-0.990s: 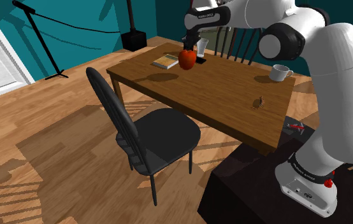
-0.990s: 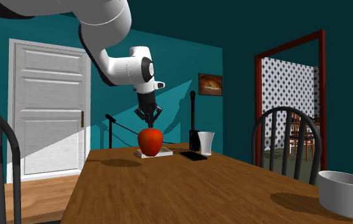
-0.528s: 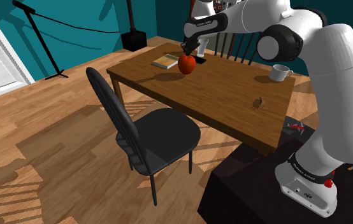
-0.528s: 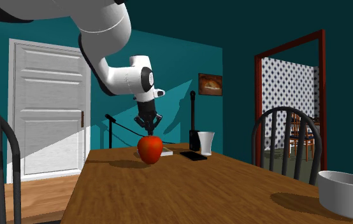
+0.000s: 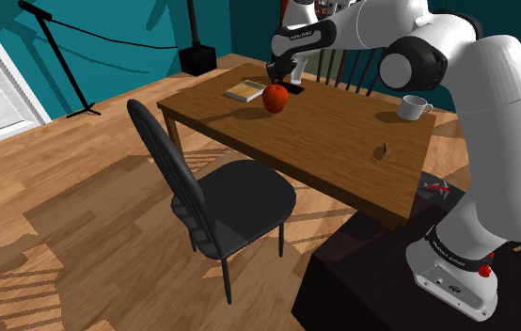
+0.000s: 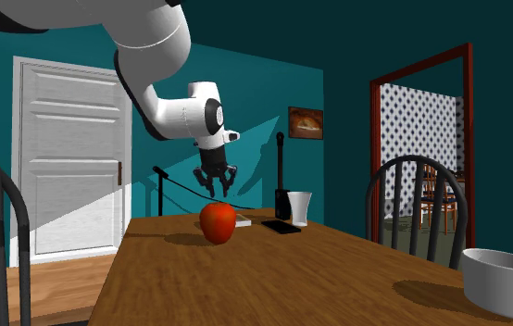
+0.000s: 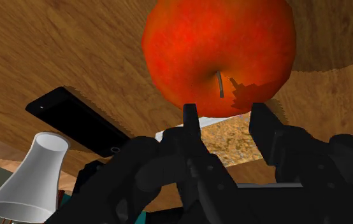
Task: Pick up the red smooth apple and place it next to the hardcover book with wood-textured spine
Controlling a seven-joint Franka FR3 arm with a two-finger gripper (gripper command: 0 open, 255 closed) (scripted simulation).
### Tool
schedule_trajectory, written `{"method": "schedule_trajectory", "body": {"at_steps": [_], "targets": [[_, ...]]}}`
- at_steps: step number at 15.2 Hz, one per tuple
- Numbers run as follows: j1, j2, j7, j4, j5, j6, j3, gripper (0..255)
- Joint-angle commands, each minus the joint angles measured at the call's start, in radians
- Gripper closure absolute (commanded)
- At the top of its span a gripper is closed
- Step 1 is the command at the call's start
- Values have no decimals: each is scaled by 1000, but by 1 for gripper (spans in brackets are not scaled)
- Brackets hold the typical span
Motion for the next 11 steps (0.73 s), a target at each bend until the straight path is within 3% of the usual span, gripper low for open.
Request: {"method": "schedule_trajectory", "body": {"at_steps": [1, 5, 9, 11], "targets": [[0, 0, 0, 0, 0, 0, 0, 0], [0, 0, 0, 0, 0, 0, 0, 0], [32, -110, 11, -65, -26, -44, -20, 0], [32, -110, 11, -66, -26, -44, -20, 0]]}}
